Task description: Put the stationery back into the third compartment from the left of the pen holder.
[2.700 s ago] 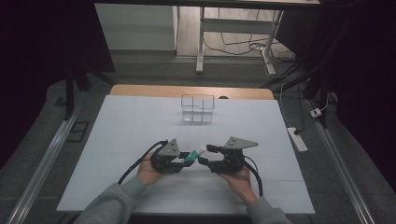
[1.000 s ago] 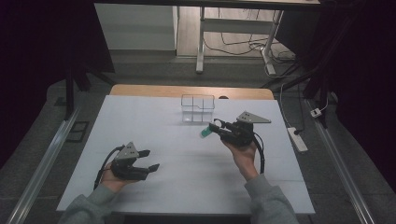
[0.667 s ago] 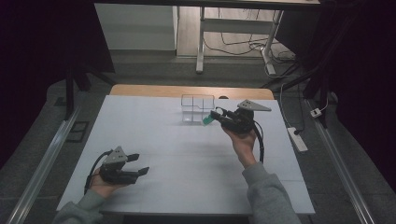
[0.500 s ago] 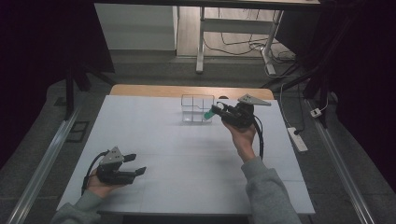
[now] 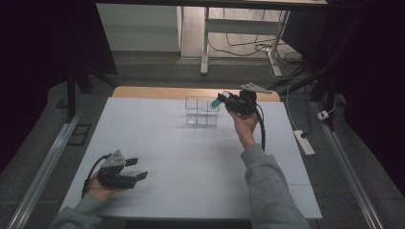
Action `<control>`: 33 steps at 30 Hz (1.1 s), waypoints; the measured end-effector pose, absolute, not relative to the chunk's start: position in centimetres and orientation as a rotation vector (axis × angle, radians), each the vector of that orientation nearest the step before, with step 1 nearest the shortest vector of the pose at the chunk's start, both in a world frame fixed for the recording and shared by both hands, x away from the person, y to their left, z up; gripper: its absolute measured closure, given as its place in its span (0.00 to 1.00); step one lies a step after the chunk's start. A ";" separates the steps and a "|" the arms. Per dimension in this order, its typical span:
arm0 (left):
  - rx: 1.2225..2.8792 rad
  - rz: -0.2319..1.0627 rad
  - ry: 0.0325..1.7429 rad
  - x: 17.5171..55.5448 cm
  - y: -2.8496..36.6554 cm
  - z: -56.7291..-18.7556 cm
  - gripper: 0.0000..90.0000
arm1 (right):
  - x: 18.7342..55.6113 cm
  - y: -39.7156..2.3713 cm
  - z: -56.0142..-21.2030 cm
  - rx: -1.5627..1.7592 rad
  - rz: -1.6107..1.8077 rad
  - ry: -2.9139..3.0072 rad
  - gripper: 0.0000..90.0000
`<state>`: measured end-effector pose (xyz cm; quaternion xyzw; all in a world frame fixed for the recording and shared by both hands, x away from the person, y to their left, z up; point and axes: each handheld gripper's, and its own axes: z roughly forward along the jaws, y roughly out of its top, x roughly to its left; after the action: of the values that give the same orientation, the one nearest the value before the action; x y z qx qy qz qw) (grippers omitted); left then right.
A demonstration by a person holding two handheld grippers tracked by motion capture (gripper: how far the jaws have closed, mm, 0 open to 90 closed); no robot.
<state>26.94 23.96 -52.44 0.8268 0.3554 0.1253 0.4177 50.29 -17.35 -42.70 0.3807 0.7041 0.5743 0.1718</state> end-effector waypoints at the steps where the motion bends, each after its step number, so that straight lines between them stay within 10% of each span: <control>1: 2.072 0.314 0.891 26.9 24.0 -52.4 0.33 | 50.6 -17.2 -42.8 1.087 1.626 2.001 0.71; 33: 2.070 0.313 0.905 27.0 24.0 -52.4 0.32 | 43.3 -21.0 -45.4 0.996 1.488 2.209 0.49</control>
<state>27.00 24.04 -52.43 0.8249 0.3607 0.1249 0.4170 43.31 -21.02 -45.37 0.3463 0.7683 0.5174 0.1484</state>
